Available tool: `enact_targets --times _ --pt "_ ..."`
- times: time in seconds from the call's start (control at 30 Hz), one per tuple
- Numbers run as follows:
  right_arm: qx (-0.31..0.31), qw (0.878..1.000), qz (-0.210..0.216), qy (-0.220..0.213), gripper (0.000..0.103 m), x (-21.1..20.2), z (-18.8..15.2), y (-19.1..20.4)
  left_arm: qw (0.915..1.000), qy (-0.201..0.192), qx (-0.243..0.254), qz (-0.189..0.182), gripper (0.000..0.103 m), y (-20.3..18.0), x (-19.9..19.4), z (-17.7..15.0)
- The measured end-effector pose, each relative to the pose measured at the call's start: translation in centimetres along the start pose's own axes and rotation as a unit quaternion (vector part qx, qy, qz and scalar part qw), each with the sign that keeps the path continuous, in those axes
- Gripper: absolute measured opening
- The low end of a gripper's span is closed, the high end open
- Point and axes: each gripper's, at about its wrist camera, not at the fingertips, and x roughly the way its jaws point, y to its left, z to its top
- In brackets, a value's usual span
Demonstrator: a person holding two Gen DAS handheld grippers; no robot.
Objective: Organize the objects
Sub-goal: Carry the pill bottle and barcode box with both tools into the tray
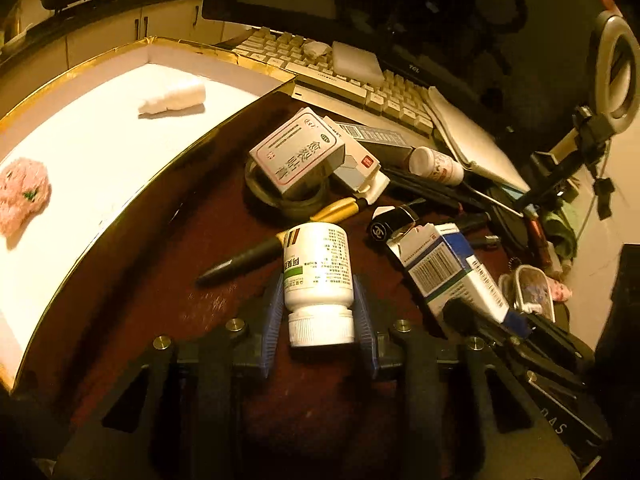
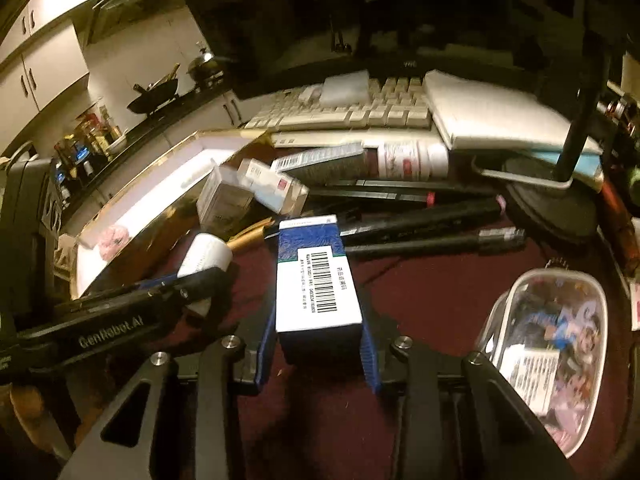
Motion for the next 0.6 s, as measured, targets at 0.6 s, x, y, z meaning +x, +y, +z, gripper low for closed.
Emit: enact_targets --times 0.6 --pt "-0.007 0.997 0.082 0.006 0.034 -2.2 0.7 3.1 0.9976 -0.025 -0.043 -0.047 0.033 2.7 -5.2 -0.2"
